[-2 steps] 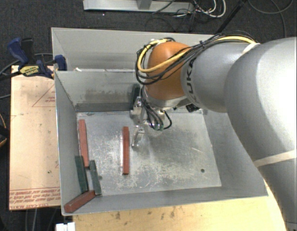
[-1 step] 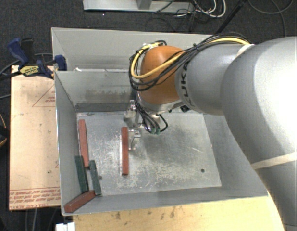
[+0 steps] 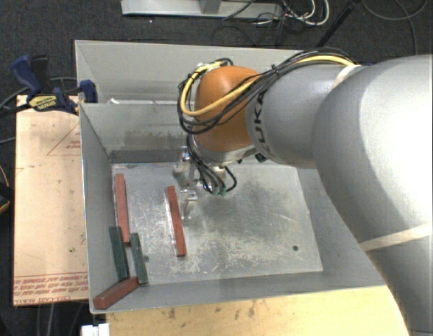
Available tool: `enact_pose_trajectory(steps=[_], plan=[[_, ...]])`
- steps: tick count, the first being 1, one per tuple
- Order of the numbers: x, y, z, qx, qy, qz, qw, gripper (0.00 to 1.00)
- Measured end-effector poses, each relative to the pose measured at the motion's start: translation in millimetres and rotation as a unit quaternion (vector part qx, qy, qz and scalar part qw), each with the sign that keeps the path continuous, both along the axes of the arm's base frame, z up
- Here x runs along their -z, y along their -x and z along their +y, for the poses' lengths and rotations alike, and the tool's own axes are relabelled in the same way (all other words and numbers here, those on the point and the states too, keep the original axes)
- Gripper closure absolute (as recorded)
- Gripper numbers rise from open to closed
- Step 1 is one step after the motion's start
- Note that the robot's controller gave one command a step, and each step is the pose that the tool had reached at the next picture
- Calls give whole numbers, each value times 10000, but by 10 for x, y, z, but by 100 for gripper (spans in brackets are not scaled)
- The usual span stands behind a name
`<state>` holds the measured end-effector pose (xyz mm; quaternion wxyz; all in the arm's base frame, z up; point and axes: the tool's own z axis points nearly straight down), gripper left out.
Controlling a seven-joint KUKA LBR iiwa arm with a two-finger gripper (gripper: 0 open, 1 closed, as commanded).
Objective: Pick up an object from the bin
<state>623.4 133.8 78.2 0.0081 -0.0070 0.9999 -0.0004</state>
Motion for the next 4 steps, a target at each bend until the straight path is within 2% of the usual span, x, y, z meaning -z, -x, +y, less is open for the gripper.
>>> enact_pose_trajectory(steps=[1, 2, 3, 4], plan=[[-3, 140, 55, -1396, -6, -51, 9902, 0], [-1, 241, 53, -2772, 6, -48, 9608, 0], [-6, 38, 324, -4026, 33, 4, 9154, 100], [-6, 38, 325, -4025, 32, 4, 9154, 100]])
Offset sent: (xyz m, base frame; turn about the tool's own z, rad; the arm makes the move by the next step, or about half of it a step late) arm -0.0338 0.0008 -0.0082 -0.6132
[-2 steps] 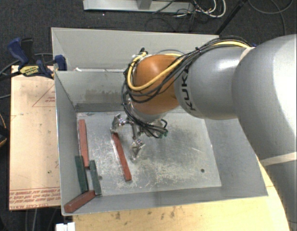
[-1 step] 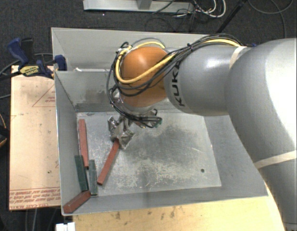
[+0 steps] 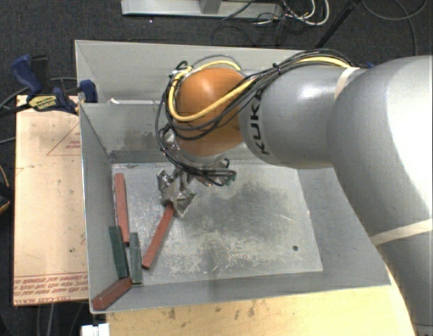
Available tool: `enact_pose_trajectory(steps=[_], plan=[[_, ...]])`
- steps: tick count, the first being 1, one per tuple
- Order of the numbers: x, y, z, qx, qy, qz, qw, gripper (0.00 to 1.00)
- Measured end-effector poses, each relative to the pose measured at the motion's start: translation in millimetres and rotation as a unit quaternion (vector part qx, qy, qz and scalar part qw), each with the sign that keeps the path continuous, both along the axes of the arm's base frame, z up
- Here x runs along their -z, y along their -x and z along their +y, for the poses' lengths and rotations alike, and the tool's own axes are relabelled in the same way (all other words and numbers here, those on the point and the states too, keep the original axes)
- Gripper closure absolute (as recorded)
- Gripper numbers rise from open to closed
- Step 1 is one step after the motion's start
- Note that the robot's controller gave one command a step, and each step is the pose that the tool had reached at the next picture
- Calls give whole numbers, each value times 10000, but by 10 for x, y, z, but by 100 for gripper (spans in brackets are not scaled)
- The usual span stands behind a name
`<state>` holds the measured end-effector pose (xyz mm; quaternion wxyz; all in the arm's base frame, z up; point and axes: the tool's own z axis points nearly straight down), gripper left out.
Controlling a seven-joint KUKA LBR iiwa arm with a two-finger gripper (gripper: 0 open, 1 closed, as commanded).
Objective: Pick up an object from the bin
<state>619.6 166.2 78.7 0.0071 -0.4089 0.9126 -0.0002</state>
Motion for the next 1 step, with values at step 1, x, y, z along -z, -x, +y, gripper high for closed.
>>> enact_pose_trajectory(steps=[1], plan=[[-1915, 210, -115, -97, 18, 64, 9999, 100]])
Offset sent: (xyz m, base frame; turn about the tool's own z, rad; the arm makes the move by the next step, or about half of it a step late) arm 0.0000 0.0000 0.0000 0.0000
